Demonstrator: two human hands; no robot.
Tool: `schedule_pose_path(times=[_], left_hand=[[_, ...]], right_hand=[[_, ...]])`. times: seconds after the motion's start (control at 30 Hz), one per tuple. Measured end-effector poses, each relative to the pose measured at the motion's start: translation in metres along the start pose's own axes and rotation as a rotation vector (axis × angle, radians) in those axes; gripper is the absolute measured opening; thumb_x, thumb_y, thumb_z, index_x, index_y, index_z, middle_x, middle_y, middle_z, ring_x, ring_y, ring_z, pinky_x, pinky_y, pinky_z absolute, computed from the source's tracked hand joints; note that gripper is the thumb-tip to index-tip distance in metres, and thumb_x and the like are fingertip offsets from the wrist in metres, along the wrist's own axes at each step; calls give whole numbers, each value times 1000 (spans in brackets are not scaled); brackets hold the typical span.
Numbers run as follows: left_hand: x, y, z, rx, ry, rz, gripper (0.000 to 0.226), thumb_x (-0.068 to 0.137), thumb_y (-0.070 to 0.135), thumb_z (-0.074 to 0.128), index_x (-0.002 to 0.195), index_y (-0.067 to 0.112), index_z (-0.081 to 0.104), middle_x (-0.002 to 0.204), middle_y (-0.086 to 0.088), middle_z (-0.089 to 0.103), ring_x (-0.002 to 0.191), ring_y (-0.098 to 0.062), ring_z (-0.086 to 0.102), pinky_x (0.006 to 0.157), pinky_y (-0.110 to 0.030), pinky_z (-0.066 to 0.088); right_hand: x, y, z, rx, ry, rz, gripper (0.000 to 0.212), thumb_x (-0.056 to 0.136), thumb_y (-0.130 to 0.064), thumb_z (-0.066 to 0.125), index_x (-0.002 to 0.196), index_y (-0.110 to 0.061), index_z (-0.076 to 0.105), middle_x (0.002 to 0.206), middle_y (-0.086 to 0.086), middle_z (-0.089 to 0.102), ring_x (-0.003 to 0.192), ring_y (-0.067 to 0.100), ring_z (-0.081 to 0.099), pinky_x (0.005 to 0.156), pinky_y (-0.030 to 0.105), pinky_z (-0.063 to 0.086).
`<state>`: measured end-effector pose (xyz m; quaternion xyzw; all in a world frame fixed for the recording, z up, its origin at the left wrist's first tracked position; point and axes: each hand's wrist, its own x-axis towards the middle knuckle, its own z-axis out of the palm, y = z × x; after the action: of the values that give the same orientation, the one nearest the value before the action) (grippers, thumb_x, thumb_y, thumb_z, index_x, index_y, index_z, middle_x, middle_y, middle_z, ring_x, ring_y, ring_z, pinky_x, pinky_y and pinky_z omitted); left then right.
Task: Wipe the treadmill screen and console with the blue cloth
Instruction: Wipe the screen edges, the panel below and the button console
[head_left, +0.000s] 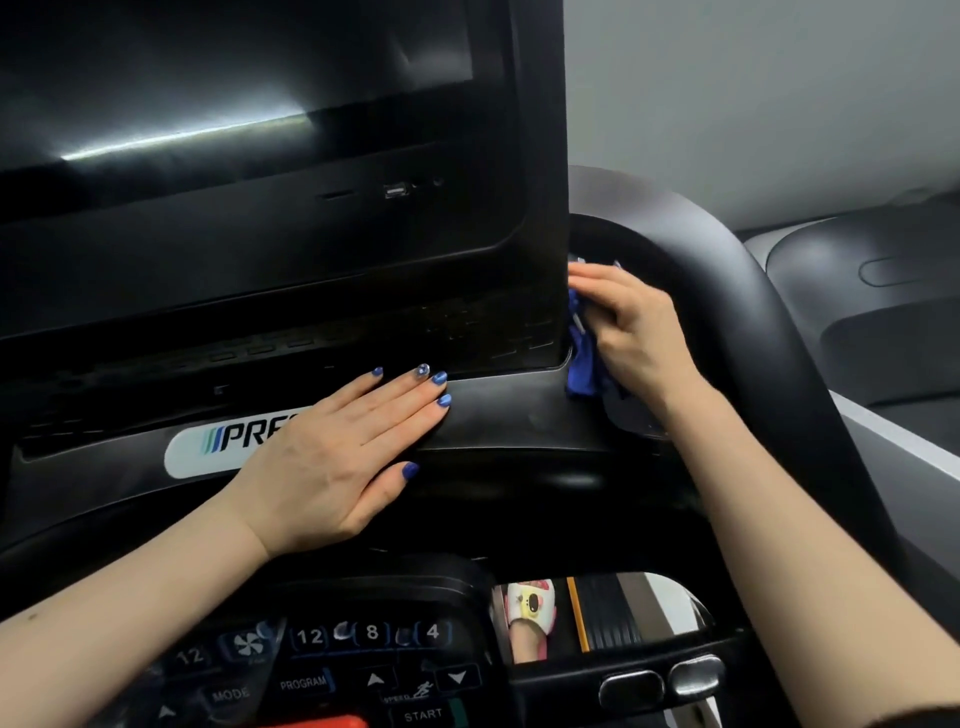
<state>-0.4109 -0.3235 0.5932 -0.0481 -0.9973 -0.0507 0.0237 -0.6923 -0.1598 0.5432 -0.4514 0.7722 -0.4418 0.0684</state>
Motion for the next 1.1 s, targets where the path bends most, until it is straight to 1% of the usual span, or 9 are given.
schedule_pose_path(times=[0.13,0.2,0.3,0.43,0.6,0.8,0.9,1.0,1.1], left_hand=[[0,1,1,-4,2,-4,54,103,31,38,150,5,38,160,-11,31,150,-23,26,121,-47,26],[0,0,0,-5,0,-3,54,103,31,38,150,5,38,160,-11,31,150,-23,25,121,-47,25],[0,1,0,0,1,-4,54,103,31,36,150,5,38,160,-11,31,150,-23,25,122,-46,23],[-1,1,1,14,-1,-4,54,104,32,35,151,6,37,160,-11,30,151,-23,25,122,-46,23],[-1,1,2,32,-2,-7,55,103,32,35,151,6,37,160,-11,31,150,-23,25,122,-47,24],[-2,2,2,72,2,-6,56,103,33,32,152,6,36,160,-11,31,150,-23,25,122,-46,22],[-2,2,3,81,2,-7,57,103,34,30,152,6,34,161,-10,29,151,-22,23,123,-43,19],[-2,1,4,82,-6,-5,57,103,34,30,153,7,33,161,-10,28,151,-22,22,124,-43,19],[-3,1,6,83,-2,-3,58,103,34,28,153,6,33,161,-10,27,151,-22,22,124,-43,19]], right_hand=[[30,0,-1,-60,-34,-48,42,79,10,50,111,-5,73,121,6,68,117,18,60,109,37,41],[28,-2,-1,-48,-42,-30,43,80,10,50,114,-6,72,124,6,67,119,12,57,110,36,40],[9,-7,0,-2,-31,25,40,85,10,51,117,-5,71,128,8,64,122,9,54,113,31,38],[-35,-11,-3,37,30,68,33,89,5,53,118,1,69,127,12,63,119,8,55,107,14,37],[-75,-15,-8,29,46,79,30,89,5,55,115,1,70,123,15,66,115,14,60,104,11,38],[-114,-45,-22,-74,80,-170,27,92,6,58,117,3,67,129,13,61,121,23,58,109,34,41],[-142,-49,-13,-223,-13,-351,31,93,3,56,124,2,63,136,16,56,128,27,52,113,40,36],[-146,-40,-10,-452,-144,-450,47,93,-8,59,138,-1,51,149,16,42,141,30,38,115,47,32],[-142,-47,3,-592,-157,-495,64,89,-24,66,144,-1,42,154,16,34,144,33,32,116,50,30]])
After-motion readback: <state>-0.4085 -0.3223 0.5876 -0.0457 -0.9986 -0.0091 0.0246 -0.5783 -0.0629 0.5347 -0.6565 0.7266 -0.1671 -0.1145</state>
